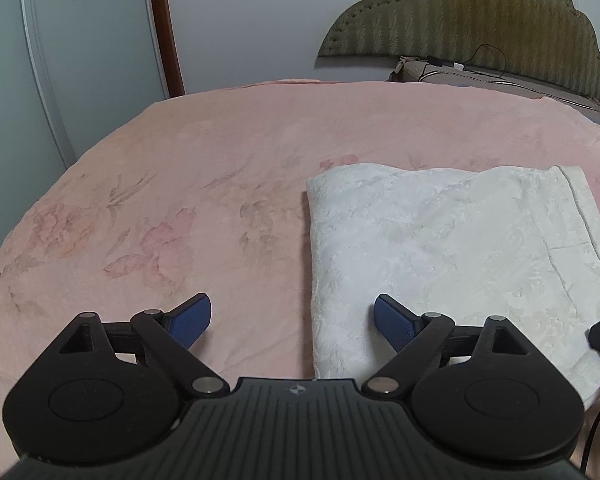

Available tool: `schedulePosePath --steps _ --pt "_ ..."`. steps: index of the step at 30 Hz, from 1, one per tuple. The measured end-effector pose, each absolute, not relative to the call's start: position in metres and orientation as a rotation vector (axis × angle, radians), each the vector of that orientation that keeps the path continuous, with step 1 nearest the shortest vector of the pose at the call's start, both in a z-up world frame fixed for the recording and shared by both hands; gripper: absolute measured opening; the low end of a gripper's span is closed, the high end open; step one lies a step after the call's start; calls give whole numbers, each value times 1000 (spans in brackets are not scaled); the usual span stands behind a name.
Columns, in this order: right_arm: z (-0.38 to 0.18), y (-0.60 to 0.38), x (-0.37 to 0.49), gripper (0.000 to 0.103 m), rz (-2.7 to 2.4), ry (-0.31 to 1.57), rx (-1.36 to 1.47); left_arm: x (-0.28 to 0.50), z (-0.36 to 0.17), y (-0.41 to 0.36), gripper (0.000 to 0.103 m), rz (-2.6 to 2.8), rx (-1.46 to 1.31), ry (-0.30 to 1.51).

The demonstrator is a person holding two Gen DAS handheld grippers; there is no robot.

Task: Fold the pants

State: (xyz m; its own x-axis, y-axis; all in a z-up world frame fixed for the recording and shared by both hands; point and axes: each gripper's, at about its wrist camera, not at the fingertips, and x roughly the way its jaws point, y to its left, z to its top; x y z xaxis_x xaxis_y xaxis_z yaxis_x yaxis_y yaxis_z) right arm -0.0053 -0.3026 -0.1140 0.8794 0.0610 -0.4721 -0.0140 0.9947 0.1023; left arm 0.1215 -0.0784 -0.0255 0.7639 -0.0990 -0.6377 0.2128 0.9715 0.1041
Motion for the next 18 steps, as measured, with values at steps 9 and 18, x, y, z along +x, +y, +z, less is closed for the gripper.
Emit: schedulePosePath --steps 9,18 --pt "-107 -360 10 103 196 539 351 143 -30 -51 88 -502 -40 800" --pt "-130 -409 38 103 343 568 632 183 -58 -22 90 -679 -305 928"
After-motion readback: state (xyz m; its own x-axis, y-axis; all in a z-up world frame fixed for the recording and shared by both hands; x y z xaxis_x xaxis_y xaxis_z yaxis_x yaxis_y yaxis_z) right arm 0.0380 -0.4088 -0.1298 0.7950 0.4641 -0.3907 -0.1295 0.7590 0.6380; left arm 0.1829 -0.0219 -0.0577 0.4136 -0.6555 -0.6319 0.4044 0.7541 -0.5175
